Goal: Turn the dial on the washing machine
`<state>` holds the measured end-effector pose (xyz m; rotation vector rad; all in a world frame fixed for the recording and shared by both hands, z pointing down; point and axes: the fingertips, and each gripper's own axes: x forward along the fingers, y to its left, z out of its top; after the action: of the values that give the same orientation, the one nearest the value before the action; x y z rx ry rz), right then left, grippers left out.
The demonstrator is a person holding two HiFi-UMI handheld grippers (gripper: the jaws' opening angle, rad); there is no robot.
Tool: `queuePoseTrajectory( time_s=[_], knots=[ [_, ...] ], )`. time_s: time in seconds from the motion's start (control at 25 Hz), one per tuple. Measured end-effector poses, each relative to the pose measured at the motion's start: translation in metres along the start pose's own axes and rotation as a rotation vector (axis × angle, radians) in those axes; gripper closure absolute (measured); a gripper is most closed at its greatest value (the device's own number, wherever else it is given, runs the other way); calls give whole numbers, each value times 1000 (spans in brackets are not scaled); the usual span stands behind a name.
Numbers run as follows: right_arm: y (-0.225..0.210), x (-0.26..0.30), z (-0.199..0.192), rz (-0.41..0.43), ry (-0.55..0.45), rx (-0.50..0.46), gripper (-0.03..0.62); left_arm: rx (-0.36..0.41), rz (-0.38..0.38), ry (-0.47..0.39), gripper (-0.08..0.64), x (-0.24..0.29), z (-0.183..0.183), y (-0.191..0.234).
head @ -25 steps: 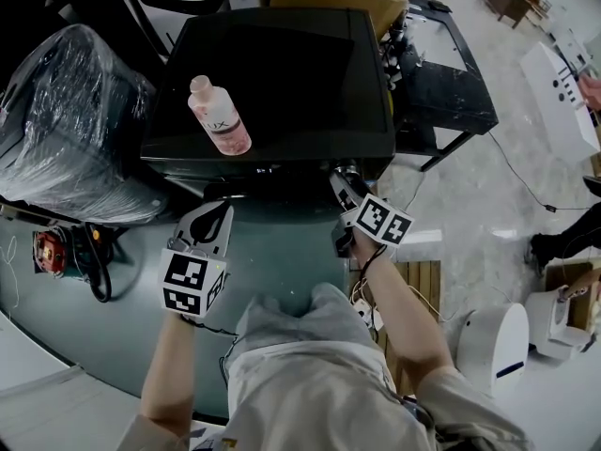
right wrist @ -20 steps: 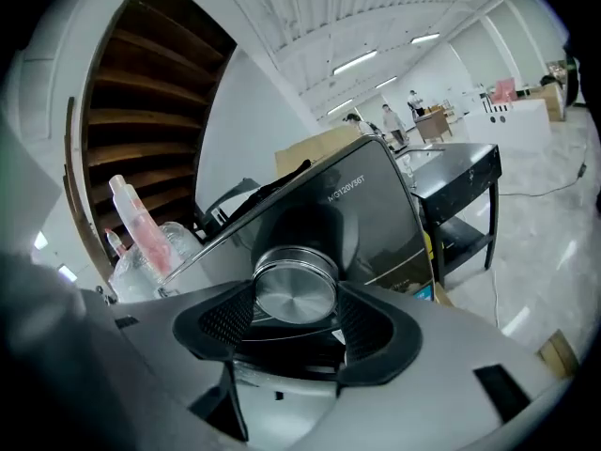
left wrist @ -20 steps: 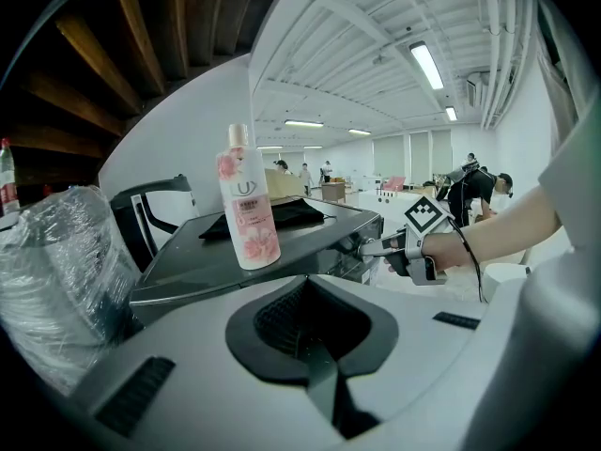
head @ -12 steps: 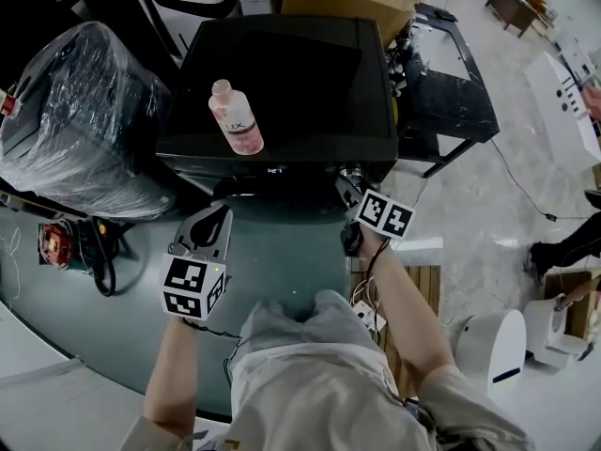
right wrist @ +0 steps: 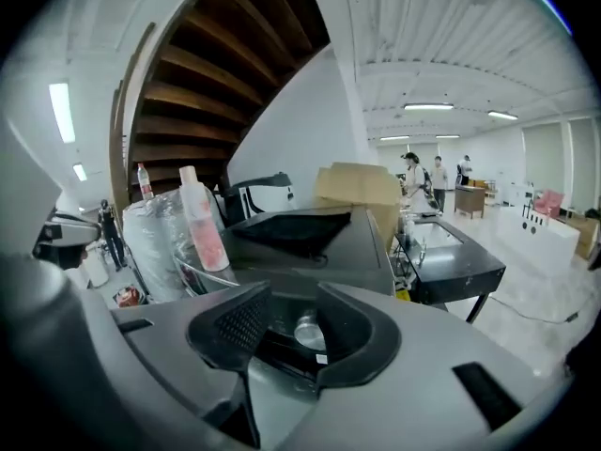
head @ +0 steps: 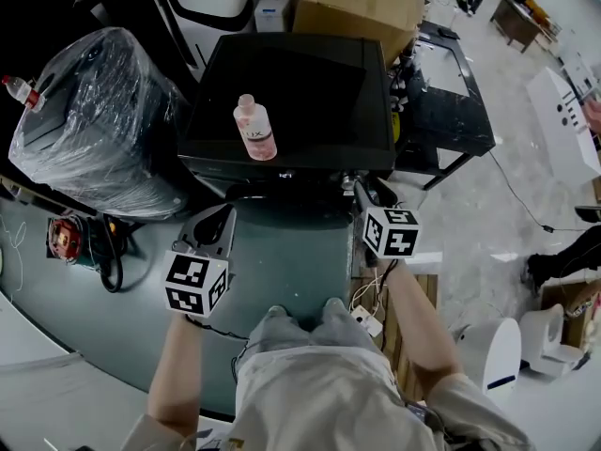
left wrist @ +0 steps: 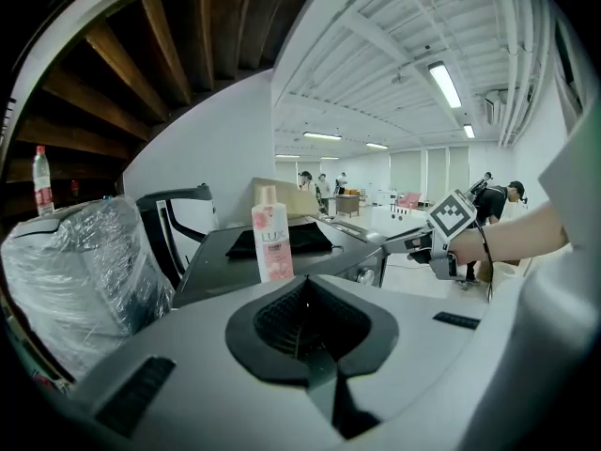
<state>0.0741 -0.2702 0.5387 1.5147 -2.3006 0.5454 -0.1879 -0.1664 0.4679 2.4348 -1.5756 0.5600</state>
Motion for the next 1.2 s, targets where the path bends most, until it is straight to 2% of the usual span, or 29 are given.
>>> queuePoseTrajectory(
  time_s=[0.12, 0.28, 0.52, 0.84, 0.96, 1.2],
  knots=[
    [16, -28, 28, 50, -36, 37, 440, 14, 3, -26, 540, -12, 24, -3],
    [39, -65, 66, 110, -79, 16, 469, 35, 2, -60, 540, -27, 54, -7],
    [67, -123, 117, 160, -141, -92, 480, 66, 5, -106, 540, -51, 96, -13],
    [96, -192, 181, 185, -286, -191, 518, 109, 29, -178, 540, -84, 137, -18],
    [104, -222, 204, 174, -333, -270, 533, 115, 25, -197, 540, -98, 152, -24],
    [125, -269, 235, 194, -440, -371, 546, 206, 60, -277, 540, -129, 188, -38]
  ],
)
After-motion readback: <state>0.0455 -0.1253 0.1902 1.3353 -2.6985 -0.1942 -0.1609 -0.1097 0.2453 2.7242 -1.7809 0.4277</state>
